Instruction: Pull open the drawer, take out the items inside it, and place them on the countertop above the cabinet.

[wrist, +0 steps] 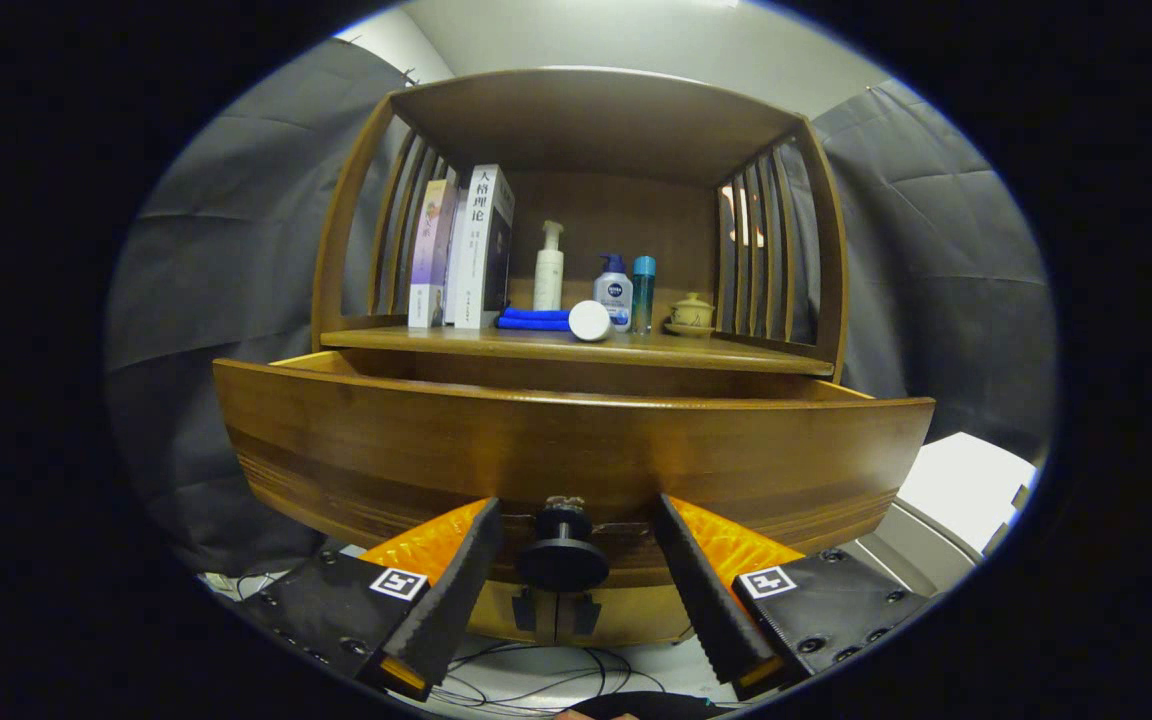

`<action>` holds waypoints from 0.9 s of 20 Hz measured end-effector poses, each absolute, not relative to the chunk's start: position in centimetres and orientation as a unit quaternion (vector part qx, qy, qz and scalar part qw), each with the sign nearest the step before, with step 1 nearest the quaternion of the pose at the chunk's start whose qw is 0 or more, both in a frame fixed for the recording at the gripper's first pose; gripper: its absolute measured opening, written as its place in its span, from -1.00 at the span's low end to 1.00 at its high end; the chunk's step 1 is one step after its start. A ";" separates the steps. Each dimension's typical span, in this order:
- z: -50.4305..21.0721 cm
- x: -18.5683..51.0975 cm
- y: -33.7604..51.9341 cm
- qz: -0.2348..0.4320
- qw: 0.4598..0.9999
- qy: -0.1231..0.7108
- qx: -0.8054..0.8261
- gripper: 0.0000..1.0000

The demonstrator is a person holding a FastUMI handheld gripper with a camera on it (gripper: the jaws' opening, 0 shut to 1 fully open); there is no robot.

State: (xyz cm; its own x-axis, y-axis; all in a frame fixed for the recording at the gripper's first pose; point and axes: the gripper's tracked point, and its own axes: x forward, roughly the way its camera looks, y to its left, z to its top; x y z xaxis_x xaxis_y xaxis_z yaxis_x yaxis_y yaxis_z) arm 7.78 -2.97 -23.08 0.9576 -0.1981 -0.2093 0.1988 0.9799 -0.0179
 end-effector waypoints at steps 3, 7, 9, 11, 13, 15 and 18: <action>-23.0 9.5 -2.9 -0.108 0.988 0.107 -0.004 0.95; -22.9 11.2 -2.8 -0.108 0.988 0.112 0.008 0.96; -22.9 12.0 -2.7 -0.107 0.988 0.114 0.010 0.95; -22.9 12.9 -2.5 -0.107 0.987 0.116 0.011 0.95; -22.9 13.8 -2.4 -0.107 0.987 0.120 0.012 0.96; -23.1 14.9 -2.3 -0.105 0.986 0.129 0.023 0.95; -23.1 16.5 -2.1 -0.104 0.985 0.138 0.017 0.96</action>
